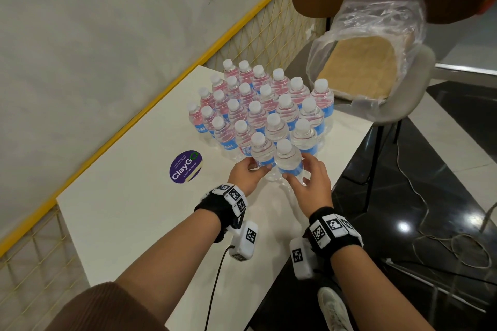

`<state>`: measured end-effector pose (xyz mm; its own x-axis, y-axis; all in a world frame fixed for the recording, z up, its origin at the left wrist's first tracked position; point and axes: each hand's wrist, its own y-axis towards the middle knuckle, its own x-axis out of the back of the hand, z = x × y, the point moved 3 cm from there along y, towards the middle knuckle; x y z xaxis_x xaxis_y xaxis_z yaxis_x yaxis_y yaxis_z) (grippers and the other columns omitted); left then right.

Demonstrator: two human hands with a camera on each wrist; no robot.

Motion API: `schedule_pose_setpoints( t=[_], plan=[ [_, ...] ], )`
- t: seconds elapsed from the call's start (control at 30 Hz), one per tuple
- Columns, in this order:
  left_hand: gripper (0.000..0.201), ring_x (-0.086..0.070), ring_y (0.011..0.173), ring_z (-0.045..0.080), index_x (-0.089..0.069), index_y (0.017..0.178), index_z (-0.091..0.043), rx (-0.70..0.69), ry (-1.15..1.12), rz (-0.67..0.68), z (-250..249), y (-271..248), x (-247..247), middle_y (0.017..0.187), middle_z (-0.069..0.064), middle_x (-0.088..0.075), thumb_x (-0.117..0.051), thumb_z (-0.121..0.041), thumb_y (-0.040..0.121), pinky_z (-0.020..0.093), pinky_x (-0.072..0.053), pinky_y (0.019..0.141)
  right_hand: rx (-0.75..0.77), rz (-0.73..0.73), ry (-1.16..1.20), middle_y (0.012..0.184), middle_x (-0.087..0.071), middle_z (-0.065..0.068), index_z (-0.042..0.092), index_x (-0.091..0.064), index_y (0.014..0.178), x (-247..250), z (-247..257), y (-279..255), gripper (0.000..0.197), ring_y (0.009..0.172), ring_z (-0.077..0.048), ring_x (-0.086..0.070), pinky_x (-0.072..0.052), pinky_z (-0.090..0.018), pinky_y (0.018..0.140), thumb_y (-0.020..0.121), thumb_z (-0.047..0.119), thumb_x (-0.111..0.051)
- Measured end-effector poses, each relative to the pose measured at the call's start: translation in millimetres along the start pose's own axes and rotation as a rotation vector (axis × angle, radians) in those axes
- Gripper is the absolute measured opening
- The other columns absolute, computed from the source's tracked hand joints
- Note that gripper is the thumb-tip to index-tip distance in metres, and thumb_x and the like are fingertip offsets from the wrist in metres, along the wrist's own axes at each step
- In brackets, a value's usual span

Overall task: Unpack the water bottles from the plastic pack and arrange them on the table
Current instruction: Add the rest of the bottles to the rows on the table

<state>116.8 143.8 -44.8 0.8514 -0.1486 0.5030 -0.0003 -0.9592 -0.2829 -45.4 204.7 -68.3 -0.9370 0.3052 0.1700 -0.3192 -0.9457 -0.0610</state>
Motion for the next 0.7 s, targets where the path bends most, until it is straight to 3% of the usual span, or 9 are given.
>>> schedule_pose_setpoints(
  t=[0.13, 0.33, 0.47, 0.7],
  plan=[
    [0.044, -0.059, 0.114, 0.021, -0.060, 0.119, -0.014, 0.000, 0.003, 0.011, 0.8, -1.0, 1.7, 0.121, 0.008, -0.064, -0.070, -0.034, 0.081, 0.047, -0.049, 0.099, -0.002, 0.013, -0.015, 0.131, -0.045, 0.003, 0.026, -0.043, 0.135, 0.6, -0.4, -1.1, 0.059, 0.117, -0.009, -0.046, -0.042, -0.027, 0.097, 0.083, 0.024, -0.070],
    [0.052, -0.062, 0.109, 0.022, -0.063, 0.112, -0.014, 0.030, -0.008, -0.022, 4.8, -0.5, 2.2, 0.114, 0.009, -0.067, -0.072, -0.043, 0.070, 0.050, -0.051, 0.094, -0.021, -0.006, 0.051, 0.130, -0.050, 0.006, 0.025, -0.042, 0.130, 2.8, 1.9, -3.6, 0.055, 0.115, -0.005, -0.047, -0.043, -0.030, 0.100, 0.083, 0.019, -0.070],
    [0.035, -0.063, 0.107, 0.024, -0.064, 0.108, -0.014, 0.016, -0.017, -0.026, 3.4, -0.4, 0.6, 0.112, 0.010, -0.068, -0.072, -0.032, 0.079, 0.050, -0.051, 0.094, -0.020, -0.003, 0.047, 0.130, -0.049, 0.005, 0.024, -0.044, 0.131, 3.6, 3.1, -4.1, 0.053, 0.114, -0.004, -0.046, -0.043, -0.029, 0.099, 0.085, 0.018, -0.069],
    [0.035, -0.061, 0.110, 0.025, -0.062, 0.116, -0.010, -0.019, 0.017, 0.007, -1.7, -1.0, 2.0, 0.117, 0.011, -0.066, -0.066, -0.027, 0.085, 0.050, -0.049, 0.097, -0.040, -0.012, 0.047, 0.130, -0.049, 0.005, 0.024, -0.044, 0.130, 3.1, 4.2, -4.3, 0.054, 0.112, -0.003, -0.047, -0.043, -0.025, 0.096, 0.084, 0.019, -0.070]
  ],
)
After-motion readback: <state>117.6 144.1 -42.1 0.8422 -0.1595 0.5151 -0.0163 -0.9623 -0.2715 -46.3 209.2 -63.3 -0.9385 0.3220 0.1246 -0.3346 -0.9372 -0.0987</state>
